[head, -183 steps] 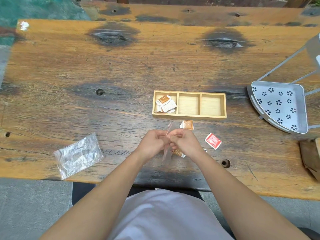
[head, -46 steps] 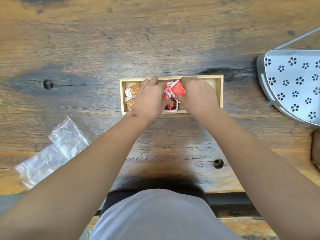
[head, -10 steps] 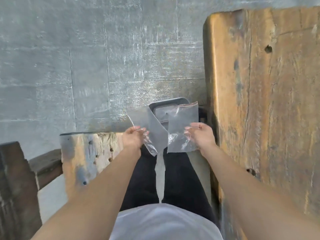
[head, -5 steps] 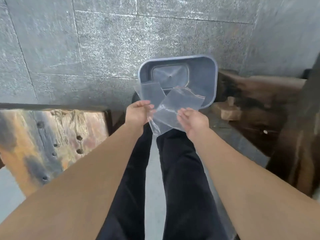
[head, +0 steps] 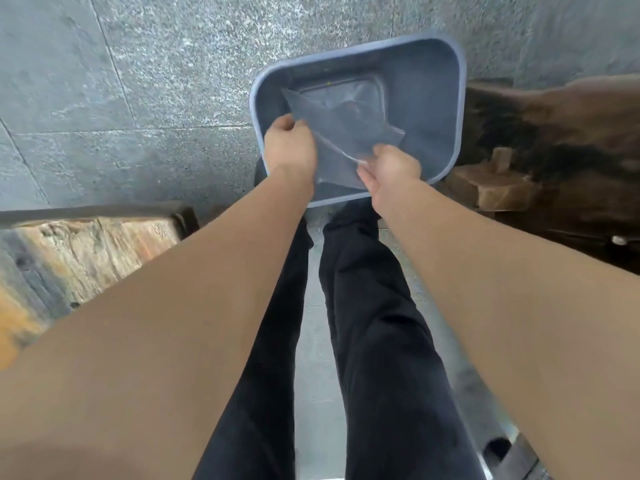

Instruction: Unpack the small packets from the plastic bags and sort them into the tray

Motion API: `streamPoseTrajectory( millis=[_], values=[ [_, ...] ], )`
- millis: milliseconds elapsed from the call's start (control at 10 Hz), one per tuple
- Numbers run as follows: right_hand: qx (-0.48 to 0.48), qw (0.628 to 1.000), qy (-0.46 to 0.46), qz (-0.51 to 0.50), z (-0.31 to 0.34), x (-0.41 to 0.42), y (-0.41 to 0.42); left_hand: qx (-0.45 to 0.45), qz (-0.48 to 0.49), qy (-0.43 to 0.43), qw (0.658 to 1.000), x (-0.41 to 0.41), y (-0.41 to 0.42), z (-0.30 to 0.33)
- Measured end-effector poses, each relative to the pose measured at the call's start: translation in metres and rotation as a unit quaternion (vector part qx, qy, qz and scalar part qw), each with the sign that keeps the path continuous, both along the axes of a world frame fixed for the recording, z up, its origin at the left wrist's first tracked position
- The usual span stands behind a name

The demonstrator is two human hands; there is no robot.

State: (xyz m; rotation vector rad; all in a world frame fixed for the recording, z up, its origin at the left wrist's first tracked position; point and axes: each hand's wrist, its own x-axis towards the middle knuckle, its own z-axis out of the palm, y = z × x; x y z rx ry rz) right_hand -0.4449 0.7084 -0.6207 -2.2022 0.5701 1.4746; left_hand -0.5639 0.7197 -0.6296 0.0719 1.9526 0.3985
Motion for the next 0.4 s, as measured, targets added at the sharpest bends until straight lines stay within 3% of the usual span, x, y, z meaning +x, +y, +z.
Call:
streamPoseTrajectory(
  millis=[100,200,300,400],
  values=[
    [-0.012,1.000,0.003,0.021,0.025,-0.002,0.002,0.003,-0.092,0.013,0.996,0.003,-0.001,0.023],
    [-0.004,0.992,-0.024,0.123,0.050,-0.002,-0.008,0.009,-0.250,0.040,0.967,0.000,-0.006,0.054],
    [0.018,0.948,-0.065,0.311,0.096,-0.006,-0.005,0.056,-0.385,0.048,0.920,-0.003,-0.007,0.101],
    [0.025,0.899,-0.061,0.433,0.178,-0.004,-0.003,0.102,-0.475,0.044,0.873,-0.003,-0.015,0.167]
  ],
)
